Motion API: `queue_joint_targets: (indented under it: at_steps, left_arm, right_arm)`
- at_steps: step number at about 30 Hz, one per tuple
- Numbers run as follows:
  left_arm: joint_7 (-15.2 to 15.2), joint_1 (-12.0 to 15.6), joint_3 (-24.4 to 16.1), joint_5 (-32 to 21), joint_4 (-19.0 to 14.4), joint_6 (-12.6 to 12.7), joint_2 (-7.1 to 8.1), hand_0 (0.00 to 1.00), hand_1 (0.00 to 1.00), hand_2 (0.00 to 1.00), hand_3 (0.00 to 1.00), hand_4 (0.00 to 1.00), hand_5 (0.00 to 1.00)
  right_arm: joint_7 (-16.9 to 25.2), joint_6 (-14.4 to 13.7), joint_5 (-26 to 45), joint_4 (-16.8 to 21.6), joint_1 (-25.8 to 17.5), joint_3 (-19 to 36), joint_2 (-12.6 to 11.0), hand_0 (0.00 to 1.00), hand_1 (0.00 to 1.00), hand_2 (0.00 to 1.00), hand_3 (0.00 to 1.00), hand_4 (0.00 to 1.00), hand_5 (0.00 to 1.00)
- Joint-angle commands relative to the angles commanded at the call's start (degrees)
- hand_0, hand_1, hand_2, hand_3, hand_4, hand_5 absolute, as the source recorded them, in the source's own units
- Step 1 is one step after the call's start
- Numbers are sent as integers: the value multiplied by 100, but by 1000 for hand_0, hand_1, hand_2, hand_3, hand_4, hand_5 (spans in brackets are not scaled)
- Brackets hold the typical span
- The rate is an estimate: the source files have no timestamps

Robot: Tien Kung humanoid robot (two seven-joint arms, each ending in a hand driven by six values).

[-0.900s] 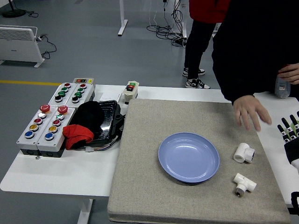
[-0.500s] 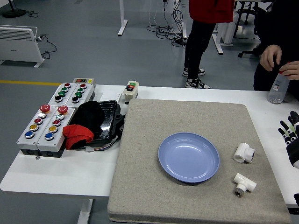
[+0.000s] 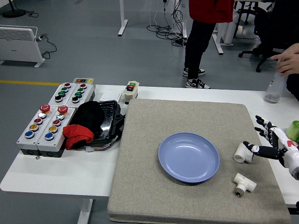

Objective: Pick pipe place plate twice

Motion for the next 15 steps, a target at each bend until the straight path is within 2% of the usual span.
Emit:
queue_joint_targets:
  at_steps: [9, 14, 15]
  left_arm:
    - [7, 17, -6, 3, -4, -4, 0, 627, 592, 530, 578, 212, 998]
    - [2, 1, 12, -17, -7, -8, 3, 627, 592, 530, 578, 212, 998]
    - [2, -1, 13, -16, -7, -8, 3, 627, 593, 530, 578, 211, 998]
  right_arm:
    - [19, -62, -2101, -552, 407, -539, 7, 998, 963, 998, 998, 855, 263]
    - [45, -176, -2304, -921, 610, -647, 46, 998, 963, 998, 998, 855, 263]
    - [47, -186, -2307, -952, 623, -653, 49, 998, 935, 998, 996, 852, 268]
